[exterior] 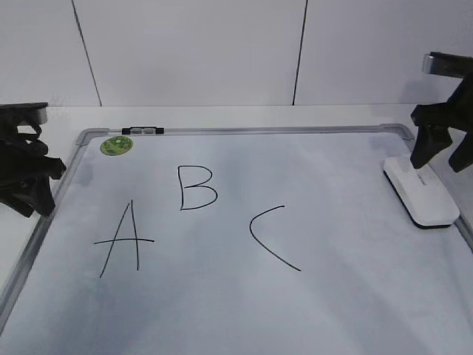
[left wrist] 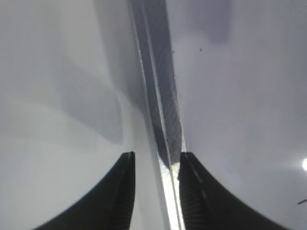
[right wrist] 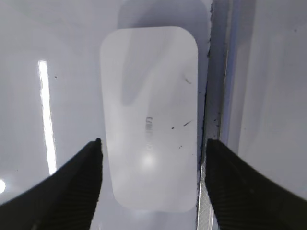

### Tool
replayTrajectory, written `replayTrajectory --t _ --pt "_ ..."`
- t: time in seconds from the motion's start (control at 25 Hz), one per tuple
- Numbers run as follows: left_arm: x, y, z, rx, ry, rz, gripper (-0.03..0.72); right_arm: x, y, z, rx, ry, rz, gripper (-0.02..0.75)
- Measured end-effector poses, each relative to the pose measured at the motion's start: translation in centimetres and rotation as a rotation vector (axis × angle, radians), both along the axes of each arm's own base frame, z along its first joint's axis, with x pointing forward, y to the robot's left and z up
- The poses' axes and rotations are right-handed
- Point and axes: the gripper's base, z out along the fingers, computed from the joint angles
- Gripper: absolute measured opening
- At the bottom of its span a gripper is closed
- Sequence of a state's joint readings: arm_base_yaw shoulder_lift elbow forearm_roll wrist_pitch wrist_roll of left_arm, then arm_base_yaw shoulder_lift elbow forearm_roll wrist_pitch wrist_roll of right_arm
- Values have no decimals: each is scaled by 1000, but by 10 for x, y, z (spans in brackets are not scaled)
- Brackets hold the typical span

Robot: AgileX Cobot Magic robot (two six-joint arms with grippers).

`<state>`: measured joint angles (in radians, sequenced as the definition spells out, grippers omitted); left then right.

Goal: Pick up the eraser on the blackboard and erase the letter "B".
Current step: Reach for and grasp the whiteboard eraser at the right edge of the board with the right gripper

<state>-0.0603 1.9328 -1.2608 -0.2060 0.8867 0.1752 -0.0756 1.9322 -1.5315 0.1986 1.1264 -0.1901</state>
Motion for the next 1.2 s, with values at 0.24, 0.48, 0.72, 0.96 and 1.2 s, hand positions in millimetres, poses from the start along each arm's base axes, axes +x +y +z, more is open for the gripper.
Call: replayTrajectory --t 0.24,0.48,0.72,0.96,1.2 --pt "2 -1 -11 -4 32 3 238 0 0 0 0 0 -2 539" --pt "1 -1 -11 -7 36 5 183 0 0 0 1 0 -7 539" --pt "2 -2 -11 -20 41 28 34 1 0 -2 4 6 -26 550" --pt "1 -2 -11 -24 44 40 25 3 0 -4 4 -9 -46 613" --pt "1 -2 -11 -24 44 40 25 7 5 -11 -6 -8 -31 620"
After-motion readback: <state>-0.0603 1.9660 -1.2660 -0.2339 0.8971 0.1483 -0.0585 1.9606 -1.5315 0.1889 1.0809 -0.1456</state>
